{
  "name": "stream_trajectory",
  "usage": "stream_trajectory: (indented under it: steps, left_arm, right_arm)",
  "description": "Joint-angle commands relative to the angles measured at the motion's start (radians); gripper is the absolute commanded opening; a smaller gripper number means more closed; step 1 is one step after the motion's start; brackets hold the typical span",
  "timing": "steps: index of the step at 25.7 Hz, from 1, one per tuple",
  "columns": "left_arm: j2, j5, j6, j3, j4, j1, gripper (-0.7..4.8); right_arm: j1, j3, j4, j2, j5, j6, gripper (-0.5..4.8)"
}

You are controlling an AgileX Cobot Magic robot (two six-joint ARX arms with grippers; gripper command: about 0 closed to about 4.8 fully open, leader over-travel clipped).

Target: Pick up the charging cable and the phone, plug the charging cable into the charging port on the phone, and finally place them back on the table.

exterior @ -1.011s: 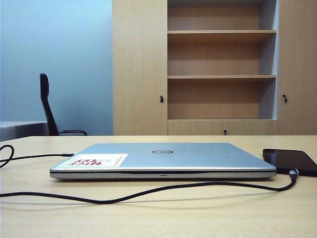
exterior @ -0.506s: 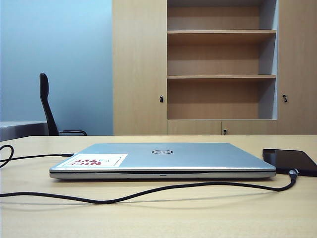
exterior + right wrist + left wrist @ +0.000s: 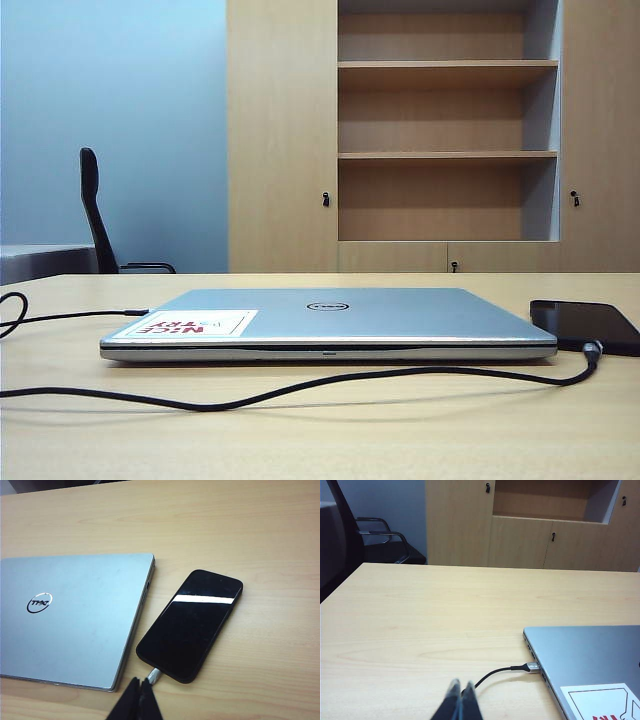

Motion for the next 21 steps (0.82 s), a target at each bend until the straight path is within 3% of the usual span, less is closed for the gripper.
stream_trajectory:
  steps: [1, 6, 8, 9, 16, 21]
  left_arm:
    - [0.000, 0.003, 0.000, 0.000, 0.014, -0.002, -0.05]
    - [0.000, 0.003, 0.000, 0.000, 0.014, -0.002, -0.05]
    - [0.000, 0.003, 0.000, 0.000, 0.014, -0.002, -0.05]
    - [0.000, 0.003, 0.000, 0.000, 0.014, -0.002, -0.05]
    - [0.000, 0.003, 0.000, 0.000, 0.014, -0.002, -0.05]
    - [0.000, 0.003, 0.000, 0.000, 0.014, -0.002, -0.05]
  right_arm:
    - [0.000, 0.003, 0.017, 0.000, 0.002, 0.000, -0.01]
    - [-0.001, 0.002, 0.020, 0.000, 0.003, 0.000, -0.01]
    - [-0.001, -0.028, 0.046, -0.026, 0.090, -0.042, -0.01]
    - [0.002, -0.067, 0.101, -0.058, 0.158, -0.097, -0.01]
    - [0.000, -0.248, 0.413, -0.204, 0.189, -0.119, -0.01]
    - [-0.004, -0.322, 0.463, -0.280, 0.201, -0.119, -0.01]
